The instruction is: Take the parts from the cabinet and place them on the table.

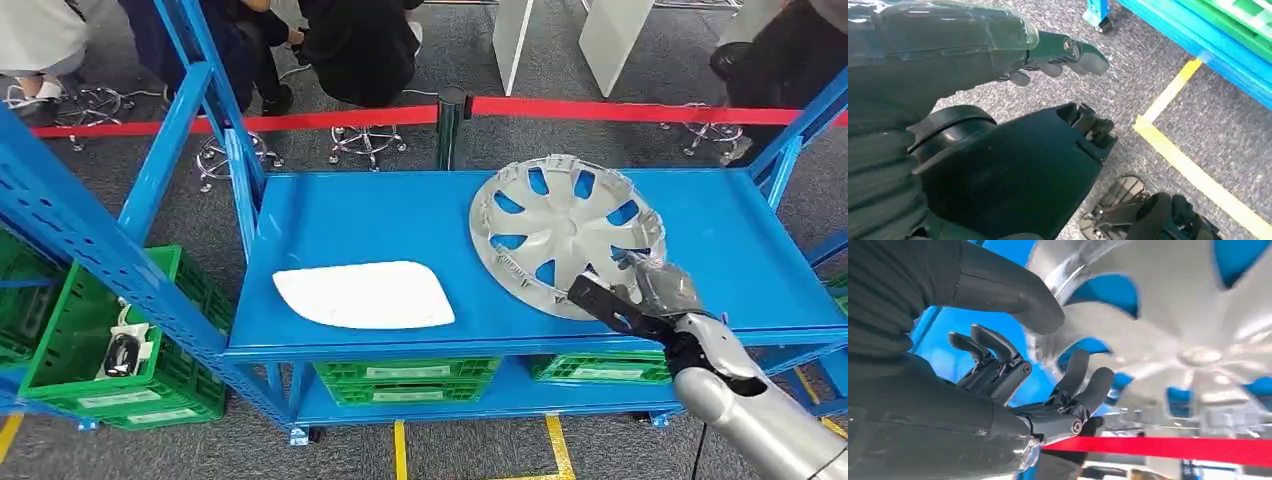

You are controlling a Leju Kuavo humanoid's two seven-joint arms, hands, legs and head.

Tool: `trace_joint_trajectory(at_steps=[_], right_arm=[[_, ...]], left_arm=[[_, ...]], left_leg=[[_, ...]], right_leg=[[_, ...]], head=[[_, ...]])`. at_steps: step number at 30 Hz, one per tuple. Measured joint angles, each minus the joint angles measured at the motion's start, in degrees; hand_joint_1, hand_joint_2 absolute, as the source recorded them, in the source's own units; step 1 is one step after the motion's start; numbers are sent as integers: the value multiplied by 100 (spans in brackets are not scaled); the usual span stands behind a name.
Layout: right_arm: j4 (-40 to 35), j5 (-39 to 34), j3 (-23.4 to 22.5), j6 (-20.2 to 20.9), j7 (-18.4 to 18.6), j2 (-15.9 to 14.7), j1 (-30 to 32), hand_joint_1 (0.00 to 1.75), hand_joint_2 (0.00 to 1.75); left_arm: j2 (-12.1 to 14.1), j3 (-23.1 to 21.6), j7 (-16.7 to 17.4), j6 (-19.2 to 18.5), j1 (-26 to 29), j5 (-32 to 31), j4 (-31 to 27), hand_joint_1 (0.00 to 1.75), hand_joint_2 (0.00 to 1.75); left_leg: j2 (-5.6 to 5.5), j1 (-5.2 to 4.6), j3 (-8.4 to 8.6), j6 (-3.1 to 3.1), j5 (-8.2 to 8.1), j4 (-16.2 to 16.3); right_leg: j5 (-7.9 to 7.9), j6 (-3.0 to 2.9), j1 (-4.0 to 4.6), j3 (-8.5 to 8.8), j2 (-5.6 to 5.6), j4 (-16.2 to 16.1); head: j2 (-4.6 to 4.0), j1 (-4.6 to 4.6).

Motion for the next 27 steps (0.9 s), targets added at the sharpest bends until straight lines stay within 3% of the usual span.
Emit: trace_joint_trajectory(at_steps=[4, 6, 10, 14, 27], right_arm=[[289, 655, 202, -484, -558, 250, -336, 175, 175], [535, 918, 363, -797, -853, 515, -546, 175, 175], [1027, 1074, 695, -911, -1041, 1159, -902, 175, 175], [1322, 1076, 916, -966, -1109, 1548, -1143, 175, 175], [1626, 934, 1281, -955, -1063, 1832, -1304, 175, 175]], left_arm=[[4, -50, 42, -121, -14, 2, 0, 0, 175], [4, -94, 59, -120, -24, 9, 0, 0, 175], [7, -179, 61, -127, -40, 31, 0, 0, 175], [9, -216, 61, -204, -45, 44, 0, 0, 175], [11, -230, 96, -217, -44, 111, 0, 0, 175]], left_leg=[[42, 3, 4, -2, -4, -4], [69, 6, 8, -3, -8, -5], [95, 8, 18, -5, -10, -6], [92, 8, 18, -6, -10, -7], [-12, 7, 13, -10, -13, -7]], right_leg=[[1, -1, 6, -1, 28, 1], [2, -3, 12, -1, 43, 2], [5, -7, 14, -2, 65, 5], [3, -10, 14, -3, 68, 8], [-3, -17, 11, -1, 34, 6]], head=[[0, -2], [0, 0], [0, 0], [0, -2], [0, -2]])
